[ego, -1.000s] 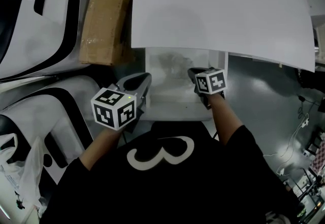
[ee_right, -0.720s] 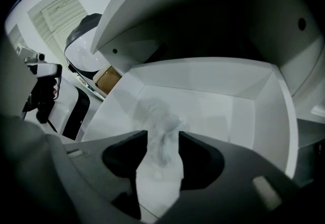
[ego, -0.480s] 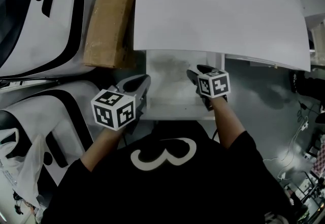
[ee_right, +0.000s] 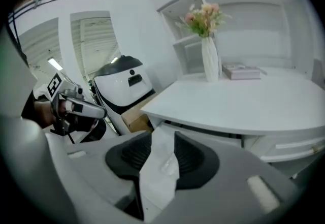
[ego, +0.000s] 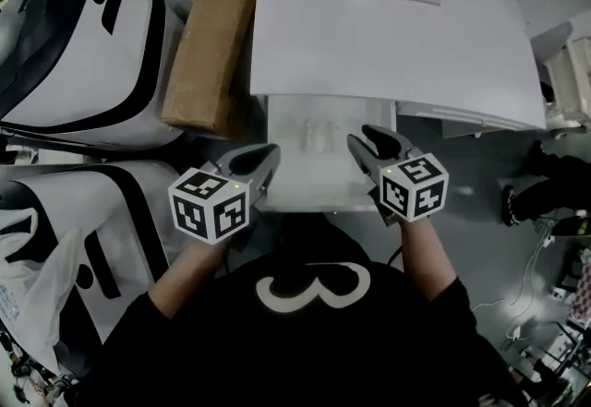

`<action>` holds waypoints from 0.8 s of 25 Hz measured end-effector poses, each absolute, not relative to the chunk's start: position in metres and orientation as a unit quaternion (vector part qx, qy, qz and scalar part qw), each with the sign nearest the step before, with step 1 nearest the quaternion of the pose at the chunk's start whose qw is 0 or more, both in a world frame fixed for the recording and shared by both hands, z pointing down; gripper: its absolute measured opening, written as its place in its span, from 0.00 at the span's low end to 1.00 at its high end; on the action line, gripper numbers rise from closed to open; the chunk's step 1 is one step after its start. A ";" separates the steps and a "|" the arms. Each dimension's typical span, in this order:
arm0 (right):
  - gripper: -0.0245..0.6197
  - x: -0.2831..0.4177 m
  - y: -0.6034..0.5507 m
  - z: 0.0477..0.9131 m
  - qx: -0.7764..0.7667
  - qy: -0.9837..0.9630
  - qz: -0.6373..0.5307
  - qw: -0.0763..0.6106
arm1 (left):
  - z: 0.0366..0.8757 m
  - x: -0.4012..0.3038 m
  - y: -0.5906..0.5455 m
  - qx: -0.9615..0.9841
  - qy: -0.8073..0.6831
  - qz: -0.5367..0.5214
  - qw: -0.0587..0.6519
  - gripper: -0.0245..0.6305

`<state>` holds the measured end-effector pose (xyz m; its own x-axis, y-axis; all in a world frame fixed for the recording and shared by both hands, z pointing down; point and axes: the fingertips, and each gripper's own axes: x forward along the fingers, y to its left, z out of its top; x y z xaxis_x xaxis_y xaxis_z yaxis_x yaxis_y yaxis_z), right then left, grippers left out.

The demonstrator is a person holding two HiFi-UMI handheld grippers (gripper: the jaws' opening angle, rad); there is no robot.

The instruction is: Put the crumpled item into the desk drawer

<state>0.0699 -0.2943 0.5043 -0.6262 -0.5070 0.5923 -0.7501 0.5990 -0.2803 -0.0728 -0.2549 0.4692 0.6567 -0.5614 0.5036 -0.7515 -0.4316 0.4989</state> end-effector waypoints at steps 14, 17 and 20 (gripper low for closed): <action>0.04 0.043 -0.187 0.367 0.330 -0.920 0.174 0.118 | 0.364 -0.054 -0.187 0.893 -0.345 0.066 0.281 0.05; 0.04 0.034 -0.169 0.347 0.318 -0.929 0.170 0.088 | 0.345 -0.054 -0.173 0.903 -0.331 0.051 0.268 0.05; 0.04 0.027 -0.154 0.336 0.305 -0.933 0.176 0.072 | 0.333 -0.055 -0.161 0.909 -0.323 0.041 0.260 0.05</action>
